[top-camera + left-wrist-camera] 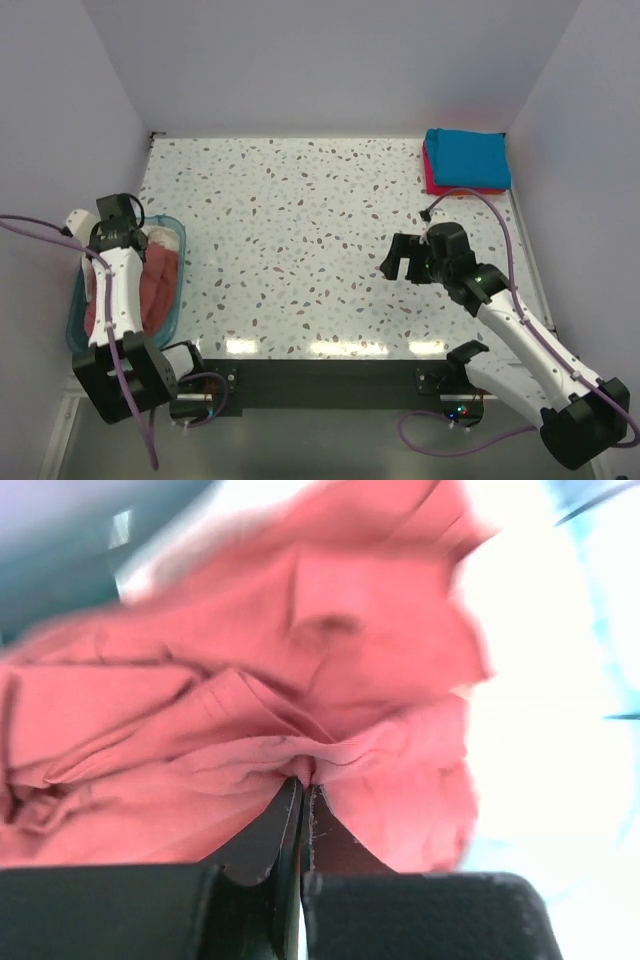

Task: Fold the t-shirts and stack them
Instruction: Grab the tshirt from the pile, then move the tshirt to the center of the board

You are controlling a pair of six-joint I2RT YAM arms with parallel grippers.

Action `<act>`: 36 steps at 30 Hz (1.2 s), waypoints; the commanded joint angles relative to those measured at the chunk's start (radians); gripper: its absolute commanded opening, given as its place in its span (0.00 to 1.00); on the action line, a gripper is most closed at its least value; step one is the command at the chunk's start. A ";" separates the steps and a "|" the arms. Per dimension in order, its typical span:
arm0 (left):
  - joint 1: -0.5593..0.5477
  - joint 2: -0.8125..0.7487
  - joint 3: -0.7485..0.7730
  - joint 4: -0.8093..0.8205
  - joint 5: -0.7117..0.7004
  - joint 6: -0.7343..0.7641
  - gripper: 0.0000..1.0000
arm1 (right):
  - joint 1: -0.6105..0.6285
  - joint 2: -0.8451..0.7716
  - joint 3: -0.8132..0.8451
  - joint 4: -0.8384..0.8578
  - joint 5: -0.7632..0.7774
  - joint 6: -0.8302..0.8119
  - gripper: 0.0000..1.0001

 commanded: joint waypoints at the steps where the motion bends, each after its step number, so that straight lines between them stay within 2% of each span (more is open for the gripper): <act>1: 0.009 -0.120 0.114 0.042 0.015 0.087 0.00 | 0.003 0.007 0.013 0.020 -0.017 -0.010 0.99; 6: 0.008 -0.218 0.257 0.086 0.231 0.162 0.00 | 0.003 0.004 0.028 0.020 -0.019 -0.015 0.99; 9: 0.005 -0.207 0.430 0.077 0.354 0.167 0.00 | 0.003 0.001 0.044 0.017 -0.023 -0.024 0.99; 15: -0.033 -0.093 0.879 0.047 0.567 0.165 0.00 | 0.003 -0.008 0.056 0.032 -0.040 -0.030 0.99; 16: -0.043 -0.047 1.003 0.042 0.625 0.165 0.00 | 0.003 -0.007 0.061 0.033 -0.039 -0.030 0.99; 21: -0.142 0.070 1.324 0.091 0.786 0.119 0.00 | 0.003 -0.010 0.091 0.014 -0.007 -0.032 0.99; 25: -0.237 0.096 1.311 0.184 0.914 0.075 0.00 | 0.003 -0.028 0.130 -0.006 0.036 -0.027 0.99; 28: -0.363 0.080 1.216 0.224 0.891 0.105 0.00 | 0.003 -0.045 0.143 -0.014 0.078 -0.027 0.99; 29: -0.456 0.072 1.179 0.226 0.870 0.140 0.00 | 0.003 -0.054 0.145 -0.017 0.090 -0.024 0.99; 31: -0.551 0.057 1.050 0.257 0.810 0.176 0.00 | 0.003 -0.063 0.145 -0.022 0.125 -0.019 0.99; 32: -0.654 0.058 1.009 0.261 0.788 0.206 0.00 | 0.003 -0.073 0.144 -0.019 0.135 -0.015 0.99; 34: -0.778 0.076 0.879 0.298 0.701 0.239 0.00 | 0.003 -0.080 0.134 -0.013 0.158 -0.003 0.99; 35: -0.900 0.093 0.840 0.307 0.664 0.265 0.00 | 0.003 -0.083 0.133 -0.013 0.165 0.002 0.99; 36: -0.947 0.111 0.808 0.327 0.635 0.273 0.00 | 0.003 -0.083 0.128 -0.011 0.170 0.010 0.99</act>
